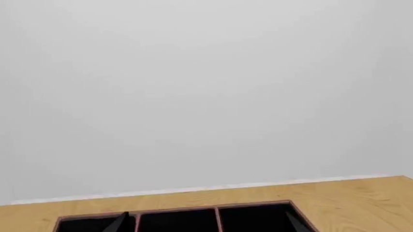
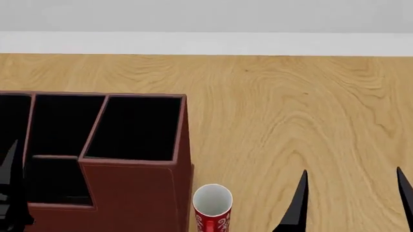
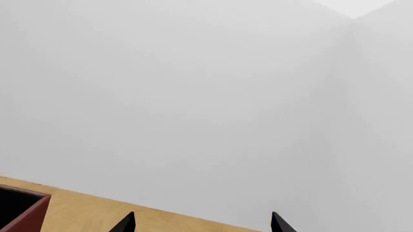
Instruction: Pick up the book and place it in the right compartment of the caddy.
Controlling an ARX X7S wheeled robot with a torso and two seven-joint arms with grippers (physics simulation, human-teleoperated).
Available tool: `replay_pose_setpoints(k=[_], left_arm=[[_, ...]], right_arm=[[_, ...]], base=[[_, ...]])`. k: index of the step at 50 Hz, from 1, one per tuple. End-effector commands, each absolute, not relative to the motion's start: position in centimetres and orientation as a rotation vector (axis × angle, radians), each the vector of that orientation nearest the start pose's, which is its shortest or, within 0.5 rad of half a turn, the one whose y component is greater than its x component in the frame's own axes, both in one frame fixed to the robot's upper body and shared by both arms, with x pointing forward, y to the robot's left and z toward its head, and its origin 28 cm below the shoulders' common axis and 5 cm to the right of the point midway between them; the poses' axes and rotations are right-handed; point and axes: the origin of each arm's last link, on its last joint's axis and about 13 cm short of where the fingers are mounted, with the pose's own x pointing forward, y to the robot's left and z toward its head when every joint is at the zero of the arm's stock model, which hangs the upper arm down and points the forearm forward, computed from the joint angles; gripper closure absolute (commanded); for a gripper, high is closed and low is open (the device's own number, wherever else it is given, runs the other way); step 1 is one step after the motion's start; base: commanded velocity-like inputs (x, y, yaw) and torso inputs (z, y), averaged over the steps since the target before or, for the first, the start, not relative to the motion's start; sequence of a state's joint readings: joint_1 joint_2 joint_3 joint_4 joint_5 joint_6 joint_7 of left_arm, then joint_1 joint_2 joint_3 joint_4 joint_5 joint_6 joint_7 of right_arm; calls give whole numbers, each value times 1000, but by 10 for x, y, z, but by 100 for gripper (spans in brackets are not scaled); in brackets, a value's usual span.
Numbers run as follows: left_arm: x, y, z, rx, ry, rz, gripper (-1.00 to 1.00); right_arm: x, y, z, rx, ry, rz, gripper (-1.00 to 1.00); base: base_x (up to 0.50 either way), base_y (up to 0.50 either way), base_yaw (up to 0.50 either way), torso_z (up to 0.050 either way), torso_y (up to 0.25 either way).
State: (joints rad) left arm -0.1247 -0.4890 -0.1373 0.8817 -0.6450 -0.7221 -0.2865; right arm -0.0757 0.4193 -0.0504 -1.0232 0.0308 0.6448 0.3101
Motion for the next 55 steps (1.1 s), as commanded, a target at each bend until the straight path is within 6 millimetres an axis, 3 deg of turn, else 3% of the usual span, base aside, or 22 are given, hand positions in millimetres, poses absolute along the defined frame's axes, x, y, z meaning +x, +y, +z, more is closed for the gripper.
replay_pose_setpoints(k=[1, 8, 16, 24, 32, 41, 55], left_arm=[[180, 254, 179, 32, -217, -79, -100], [174, 252, 183, 66, -148, -210, -100], [168, 265, 186, 281, -7, -530, -100], [177, 283, 188, 392, 95, -543, -100], [188, 296, 205, 491, 164, -586, -100], [197, 284, 201, 567, 233, -670, -100], [175, 254, 197, 607, 221, -858, -100]], right_arm=[[149, -133, 163, -336, -338, -144, -100], [150, -133, 158, -318, -335, -148, -100], [153, -131, 150, -302, -338, -139, -100], [156, -126, 146, -283, -336, -133, -100], [161, -121, 142, -271, -335, -126, -100], [162, -120, 136, -269, -327, -126, -100], [159, -123, 133, -272, -319, -123, -100]], base=[[500, 0, 0, 0, 0], [62, 0, 0, 0, 2], [0, 0, 0, 0, 0], [0, 0, 0, 0, 0], [0, 0, 0, 0, 0], [0, 0, 0, 0, 0], [0, 0, 0, 0, 0]])
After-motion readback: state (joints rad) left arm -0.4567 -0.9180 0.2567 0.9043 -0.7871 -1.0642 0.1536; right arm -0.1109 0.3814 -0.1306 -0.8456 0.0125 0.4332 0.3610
